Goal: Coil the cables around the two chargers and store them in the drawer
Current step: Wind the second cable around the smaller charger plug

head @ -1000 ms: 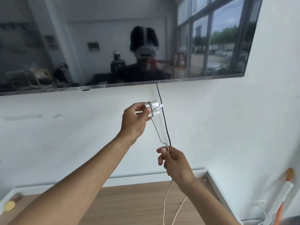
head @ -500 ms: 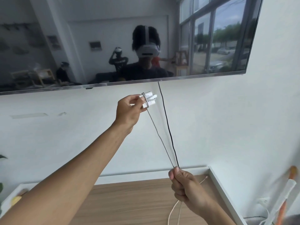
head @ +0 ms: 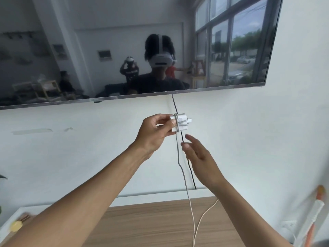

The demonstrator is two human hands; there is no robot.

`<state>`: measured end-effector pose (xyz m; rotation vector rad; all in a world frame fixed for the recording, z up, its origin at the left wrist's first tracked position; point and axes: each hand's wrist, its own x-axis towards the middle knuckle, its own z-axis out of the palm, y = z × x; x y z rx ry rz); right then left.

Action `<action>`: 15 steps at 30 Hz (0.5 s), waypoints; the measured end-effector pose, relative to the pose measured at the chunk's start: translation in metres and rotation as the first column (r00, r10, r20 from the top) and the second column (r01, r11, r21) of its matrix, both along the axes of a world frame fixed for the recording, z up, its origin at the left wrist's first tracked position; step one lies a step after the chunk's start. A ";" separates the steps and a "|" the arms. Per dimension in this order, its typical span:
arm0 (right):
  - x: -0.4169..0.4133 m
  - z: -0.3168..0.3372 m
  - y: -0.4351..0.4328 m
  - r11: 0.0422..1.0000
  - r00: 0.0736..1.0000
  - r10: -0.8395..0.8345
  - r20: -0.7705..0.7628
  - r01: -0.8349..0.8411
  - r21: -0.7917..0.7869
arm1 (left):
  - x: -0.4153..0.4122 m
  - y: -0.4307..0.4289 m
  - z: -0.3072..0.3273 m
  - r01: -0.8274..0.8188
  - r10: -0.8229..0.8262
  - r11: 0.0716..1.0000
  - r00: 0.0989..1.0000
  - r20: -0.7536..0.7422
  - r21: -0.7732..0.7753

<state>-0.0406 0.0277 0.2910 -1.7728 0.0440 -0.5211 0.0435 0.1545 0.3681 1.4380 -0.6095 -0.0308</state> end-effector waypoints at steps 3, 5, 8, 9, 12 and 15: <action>0.008 0.018 0.013 0.997 0.996 -0.059 0.061 0.062 -0.050 | -0.005 -0.004 -0.007 0.004 -0.004 1.000 1.000 -0.026 0.010; 0.009 0.013 0.020 0.994 0.996 -0.083 0.035 0.085 -0.073 | -0.007 -0.005 -0.011 0.002 -0.001 1.000 0.998 -0.065 0.008; 0.008 0.003 0.023 0.948 0.986 -0.162 0.026 0.163 -0.272 | -0.007 -0.002 -0.021 -0.071 0.072 0.992 0.997 -0.009 0.109; 0.007 0.002 0.023 0.923 0.986 -0.166 0.011 0.159 -0.350 | -0.005 0.001 -0.026 -0.132 0.120 0.975 0.990 0.073 0.181; 0.000 0.008 0.021 0.819 0.979 -0.202 -0.042 0.145 -0.555 | 0.001 0.009 -0.038 -0.269 0.171 0.912 0.935 0.309 0.311; -0.009 0.023 0.016 0.625 0.968 -0.249 0.022 0.178 -0.760 | 0.005 0.017 -0.050 -0.256 0.101 0.894 0.914 0.392 0.367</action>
